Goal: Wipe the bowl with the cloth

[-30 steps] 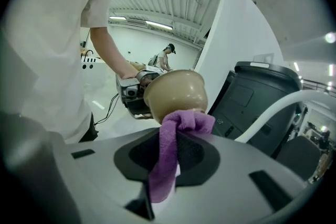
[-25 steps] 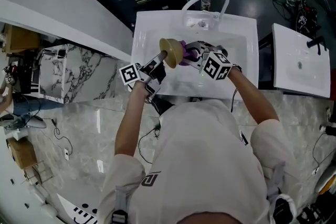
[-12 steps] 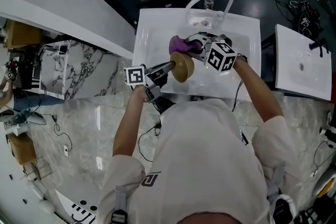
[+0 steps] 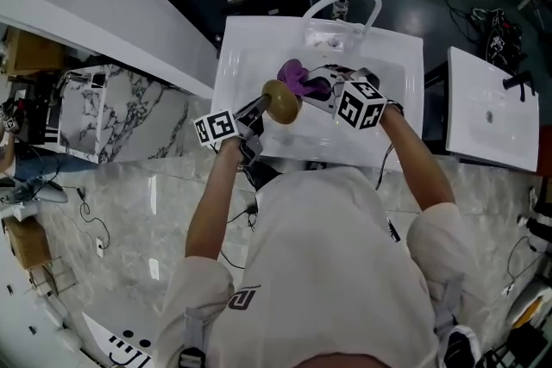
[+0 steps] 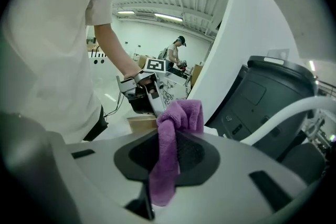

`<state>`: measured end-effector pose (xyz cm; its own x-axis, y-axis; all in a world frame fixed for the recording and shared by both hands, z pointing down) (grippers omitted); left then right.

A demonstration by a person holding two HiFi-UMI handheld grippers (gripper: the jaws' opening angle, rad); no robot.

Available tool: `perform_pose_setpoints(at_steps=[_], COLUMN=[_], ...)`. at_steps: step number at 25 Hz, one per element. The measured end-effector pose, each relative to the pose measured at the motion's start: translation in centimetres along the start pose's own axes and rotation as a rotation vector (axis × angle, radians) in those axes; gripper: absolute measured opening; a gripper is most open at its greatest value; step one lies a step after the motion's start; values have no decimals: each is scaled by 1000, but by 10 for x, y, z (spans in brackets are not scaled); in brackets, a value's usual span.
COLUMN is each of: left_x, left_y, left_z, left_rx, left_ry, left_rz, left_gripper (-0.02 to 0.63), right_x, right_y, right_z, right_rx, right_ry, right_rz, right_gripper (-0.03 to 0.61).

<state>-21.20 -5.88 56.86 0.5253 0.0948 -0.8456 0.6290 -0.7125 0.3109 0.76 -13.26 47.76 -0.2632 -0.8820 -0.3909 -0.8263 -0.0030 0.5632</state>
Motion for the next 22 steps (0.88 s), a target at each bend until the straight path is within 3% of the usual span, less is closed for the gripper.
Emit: perform_pose_setpoints(at_steps=[3, 5, 8, 10, 17, 20, 22], left_x=[-15, -32, -62, -75, -94, -96, -95], left_y=[-5, -9, -8, -4, 2, 1, 1], left_z=[1, 5, 4, -2, -10, -9, -6], left_rx=[75, 121, 101, 83, 111, 126, 136], left_ry=[-69, -96, -110, -172, -267, -286, -288], left_rz=[69, 174, 389, 462, 606, 618, 599], left_gripper=[18, 18, 18, 18, 35, 46, 103], right_x=[-15, -27, -39, -44, -42, -39, -37], right_y=[4, 11, 25, 30, 32, 30, 29], right_z=[-8, -13, -30, -39, -60, -64, -67], right_rx=[23, 33, 48, 49, -28, -45, -55], right_ry=[72, 138, 331, 446, 577, 602, 625], right_rz=[24, 73, 85, 68, -26, -58, -83], right_gripper=[60, 60, 60, 60, 60, 60, 60])
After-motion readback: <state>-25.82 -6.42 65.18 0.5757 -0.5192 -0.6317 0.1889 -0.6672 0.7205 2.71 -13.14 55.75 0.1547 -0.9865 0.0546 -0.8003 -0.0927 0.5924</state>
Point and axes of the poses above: the fingertips, and each gripper's own axes: y forward along the fingers, x to its right, z out of its top, the point moved 10 cm from there along -y, backward along the fingers, and after that the axes turned 2 degrees about -x, right-handed, at the moved point
